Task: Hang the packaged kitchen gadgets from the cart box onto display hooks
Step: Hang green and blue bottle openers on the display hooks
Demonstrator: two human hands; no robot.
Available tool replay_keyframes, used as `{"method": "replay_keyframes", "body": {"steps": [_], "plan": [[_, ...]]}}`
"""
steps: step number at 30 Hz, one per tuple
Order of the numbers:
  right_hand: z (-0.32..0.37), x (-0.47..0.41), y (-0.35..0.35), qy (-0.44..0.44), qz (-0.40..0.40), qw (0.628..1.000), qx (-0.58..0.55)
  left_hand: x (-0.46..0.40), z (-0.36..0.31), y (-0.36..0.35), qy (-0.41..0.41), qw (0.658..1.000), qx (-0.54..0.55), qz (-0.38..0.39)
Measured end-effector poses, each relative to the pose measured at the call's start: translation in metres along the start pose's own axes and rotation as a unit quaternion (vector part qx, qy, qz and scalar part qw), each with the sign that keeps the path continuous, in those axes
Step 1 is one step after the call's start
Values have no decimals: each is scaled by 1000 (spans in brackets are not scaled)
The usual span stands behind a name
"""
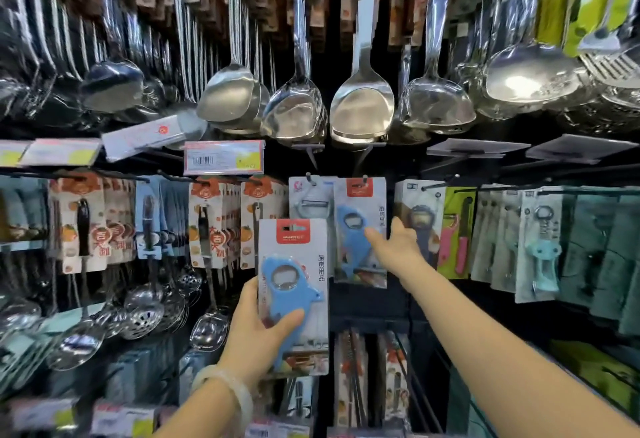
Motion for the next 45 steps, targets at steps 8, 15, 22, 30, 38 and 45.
{"method": "replay_keyframes", "body": {"steps": [8,15,22,30,38,45], "plan": [[11,66,-9,198,103,956,-190,-4,-15,-50,-46,998,-2,37],[27,47,37,252,21,946,-202,-25,-50,-91,-69,996,34,38],[32,35,46,249,17,952,-177,-36,-62,-102,-71,996,34,48],[32,38,39,245,33,956,-158,-35,-57,-98,-59,995,52,60],[32,37,35,242,18,962,-123,-38,-52,-97,-40,994,65,75],[35,41,41,229,4,967,-114,-38,-59,-97,-26,992,72,98]]}}
Point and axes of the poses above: each hand's wrist, its own x-axis away from the middle knuckle, its own y-axis out of the back of the hand, z = x × y, the point moved 7 cm from there along -x, towards the middle knuckle, and after that the axes turned 1 degree about -z, right-handed, at the moved point
